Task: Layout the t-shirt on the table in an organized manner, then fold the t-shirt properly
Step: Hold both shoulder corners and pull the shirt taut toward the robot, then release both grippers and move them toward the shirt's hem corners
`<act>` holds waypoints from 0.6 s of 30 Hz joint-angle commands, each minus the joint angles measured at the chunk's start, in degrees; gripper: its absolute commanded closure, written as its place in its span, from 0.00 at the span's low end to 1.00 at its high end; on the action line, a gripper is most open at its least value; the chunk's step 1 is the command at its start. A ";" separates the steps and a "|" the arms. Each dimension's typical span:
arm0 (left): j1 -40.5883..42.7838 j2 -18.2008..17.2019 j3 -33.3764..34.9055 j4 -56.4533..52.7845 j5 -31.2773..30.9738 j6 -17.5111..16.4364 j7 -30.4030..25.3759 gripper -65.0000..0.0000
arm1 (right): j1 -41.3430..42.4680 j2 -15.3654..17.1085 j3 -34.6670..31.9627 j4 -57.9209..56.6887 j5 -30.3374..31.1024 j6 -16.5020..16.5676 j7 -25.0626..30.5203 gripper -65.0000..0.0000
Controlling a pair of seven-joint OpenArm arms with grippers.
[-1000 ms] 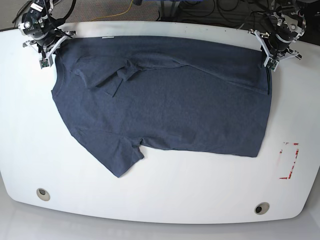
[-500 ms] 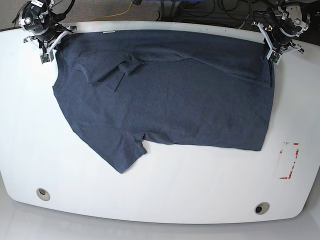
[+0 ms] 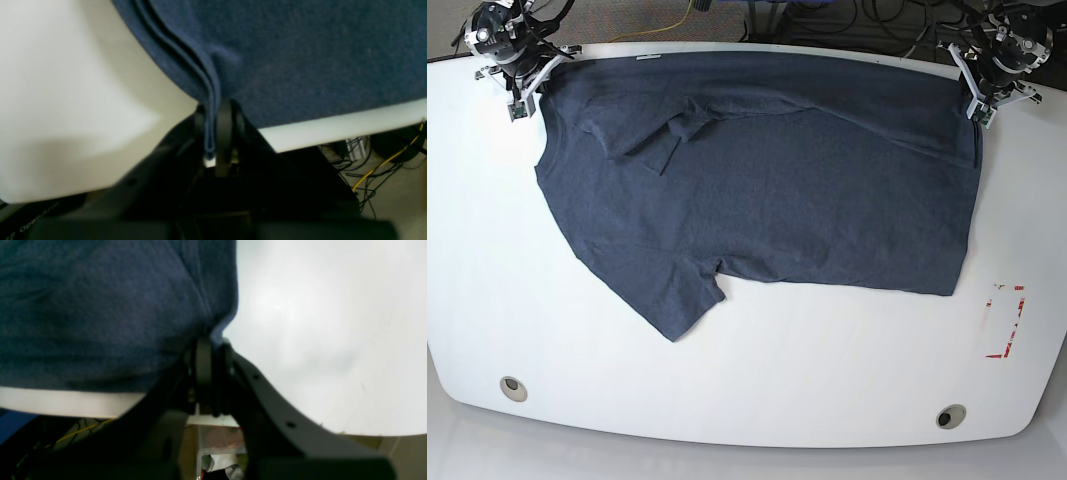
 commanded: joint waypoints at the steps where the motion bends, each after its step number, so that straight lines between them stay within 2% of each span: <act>1: 0.99 -0.51 -0.20 -0.30 3.90 0.29 4.39 0.74 | -0.46 0.75 0.45 0.69 -1.61 -0.66 -0.96 0.83; 5: 0.81 -0.68 -0.20 -0.30 3.90 0.29 4.48 0.60 | -0.46 1.01 0.45 0.69 -1.53 -0.66 -0.96 0.67; 8: 0.72 -0.77 -0.20 -0.38 3.98 0.29 4.48 0.58 | -0.37 1.10 0.45 0.69 -1.53 -0.66 -0.96 0.58; 18: -0.77 -1.83 -0.46 -0.38 3.98 0.29 4.57 0.58 | -0.37 0.92 0.45 5.79 -1.79 -0.66 -1.05 0.55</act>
